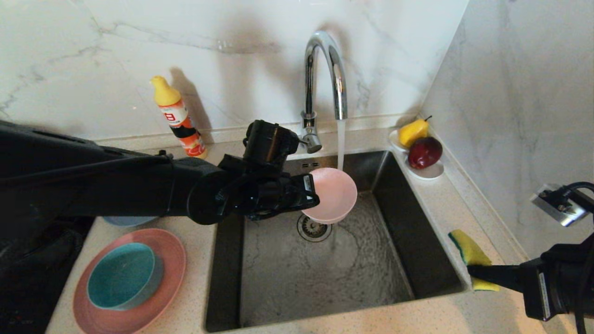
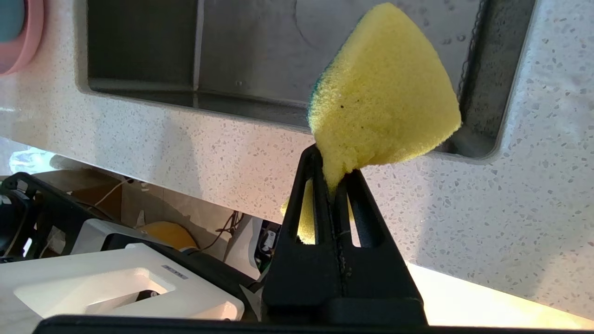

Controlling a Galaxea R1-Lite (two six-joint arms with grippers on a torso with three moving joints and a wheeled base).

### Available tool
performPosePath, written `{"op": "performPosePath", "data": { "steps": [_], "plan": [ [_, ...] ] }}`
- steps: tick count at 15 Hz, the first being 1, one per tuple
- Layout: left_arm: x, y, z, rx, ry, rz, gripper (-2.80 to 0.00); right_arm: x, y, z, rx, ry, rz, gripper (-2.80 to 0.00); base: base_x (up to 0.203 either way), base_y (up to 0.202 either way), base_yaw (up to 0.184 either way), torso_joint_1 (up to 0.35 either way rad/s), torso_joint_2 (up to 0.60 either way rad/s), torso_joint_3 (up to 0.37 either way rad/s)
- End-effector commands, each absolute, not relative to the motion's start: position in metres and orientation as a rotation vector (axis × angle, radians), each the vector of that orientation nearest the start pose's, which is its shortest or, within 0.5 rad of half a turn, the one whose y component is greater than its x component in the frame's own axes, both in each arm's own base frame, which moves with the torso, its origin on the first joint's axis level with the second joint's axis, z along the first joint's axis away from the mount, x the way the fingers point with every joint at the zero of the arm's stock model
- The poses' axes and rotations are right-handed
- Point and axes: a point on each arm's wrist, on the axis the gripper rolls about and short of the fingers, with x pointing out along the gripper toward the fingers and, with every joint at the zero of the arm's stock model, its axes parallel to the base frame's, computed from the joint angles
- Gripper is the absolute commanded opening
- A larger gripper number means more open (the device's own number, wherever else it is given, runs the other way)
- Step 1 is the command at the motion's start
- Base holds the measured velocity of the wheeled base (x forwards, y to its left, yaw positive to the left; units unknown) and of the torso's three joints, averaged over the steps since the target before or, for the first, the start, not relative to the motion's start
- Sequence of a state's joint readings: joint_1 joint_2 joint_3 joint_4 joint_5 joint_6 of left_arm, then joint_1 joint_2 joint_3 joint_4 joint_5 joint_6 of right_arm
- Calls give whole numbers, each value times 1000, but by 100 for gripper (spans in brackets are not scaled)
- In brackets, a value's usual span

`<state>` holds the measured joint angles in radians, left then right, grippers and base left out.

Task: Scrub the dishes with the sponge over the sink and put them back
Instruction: Wash the bowl

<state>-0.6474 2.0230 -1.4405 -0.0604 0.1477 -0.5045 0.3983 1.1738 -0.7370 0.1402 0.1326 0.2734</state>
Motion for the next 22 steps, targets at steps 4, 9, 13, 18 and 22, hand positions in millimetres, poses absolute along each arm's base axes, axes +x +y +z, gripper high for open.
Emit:
{"op": "performPosePath", "data": {
  "steps": [4,9,13,18,22],
  "plan": [
    [351,-261,163,-292,612,-328,-280,146,65,216,184,640,435,-280,0,0,0,0,0,0],
    [360,-268,163,-310,596,-325,-280,148,66,218,189,641,451,-280,0,0,0,0,0,0],
    [360,-268,164,-310,596,-324,-280,148,66,218,188,639,454,-280,0,0,0,0,0,0],
    [355,-264,169,-314,594,-323,-280,149,66,213,185,662,451,-280,0,0,0,0,0,0],
    [323,-231,190,-276,560,-255,-280,149,67,212,186,667,454,-280,0,0,0,0,0,0]
  ]
}}
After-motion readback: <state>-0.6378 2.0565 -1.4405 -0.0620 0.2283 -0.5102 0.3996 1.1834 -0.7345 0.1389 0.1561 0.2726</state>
